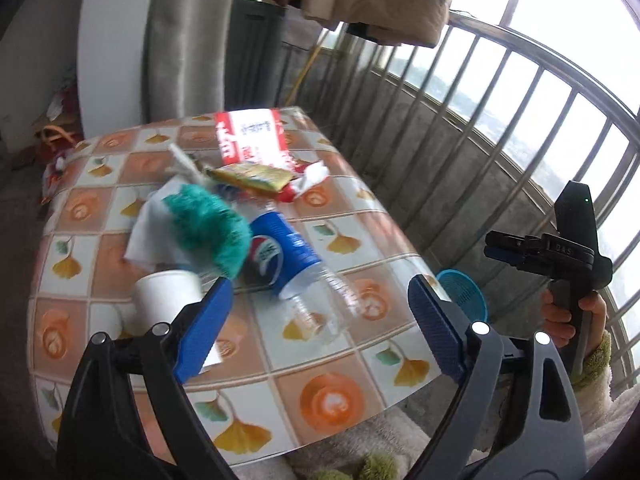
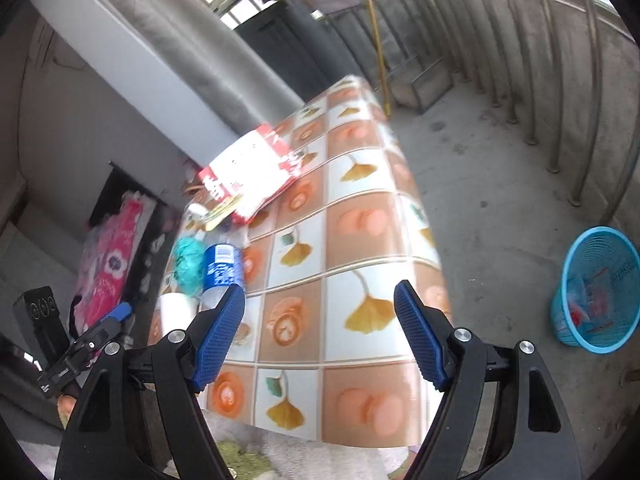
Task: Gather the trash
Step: 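Move both tools back over the table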
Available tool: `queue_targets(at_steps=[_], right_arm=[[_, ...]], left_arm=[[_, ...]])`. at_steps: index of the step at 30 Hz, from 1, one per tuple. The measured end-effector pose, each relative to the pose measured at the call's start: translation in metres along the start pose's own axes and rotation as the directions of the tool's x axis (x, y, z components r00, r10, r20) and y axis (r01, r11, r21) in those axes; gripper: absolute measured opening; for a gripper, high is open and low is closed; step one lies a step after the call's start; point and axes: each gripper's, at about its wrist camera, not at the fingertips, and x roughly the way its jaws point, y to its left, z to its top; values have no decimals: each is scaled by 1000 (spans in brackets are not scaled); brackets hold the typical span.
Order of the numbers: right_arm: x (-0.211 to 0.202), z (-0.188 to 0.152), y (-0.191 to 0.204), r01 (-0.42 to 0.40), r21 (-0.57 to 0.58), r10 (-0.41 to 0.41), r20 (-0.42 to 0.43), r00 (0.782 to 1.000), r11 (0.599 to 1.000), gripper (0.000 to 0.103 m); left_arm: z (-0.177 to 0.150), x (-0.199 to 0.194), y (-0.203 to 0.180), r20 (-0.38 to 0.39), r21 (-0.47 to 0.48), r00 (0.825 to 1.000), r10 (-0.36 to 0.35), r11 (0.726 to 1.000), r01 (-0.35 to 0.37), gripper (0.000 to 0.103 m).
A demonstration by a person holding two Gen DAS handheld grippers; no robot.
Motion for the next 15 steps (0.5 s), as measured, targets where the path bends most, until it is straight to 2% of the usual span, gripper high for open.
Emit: queue_targets(at_steps=[6,10,15], right_arm=[[49,-2,58,-74,-64,66,-123,990,995,75],[79,-4,99,-162,-76,145,-190,971,984,75],[119,-7,147,-251,-90,216,-288,933,964,75]], left_arm=[[-23,-12,67,10,-177,997,77,981,-74,86],[-34,1,94,-15,-272,998,65,960,-66,86],[-46,13,113,-40,-313,999,23,949,-34,86]])
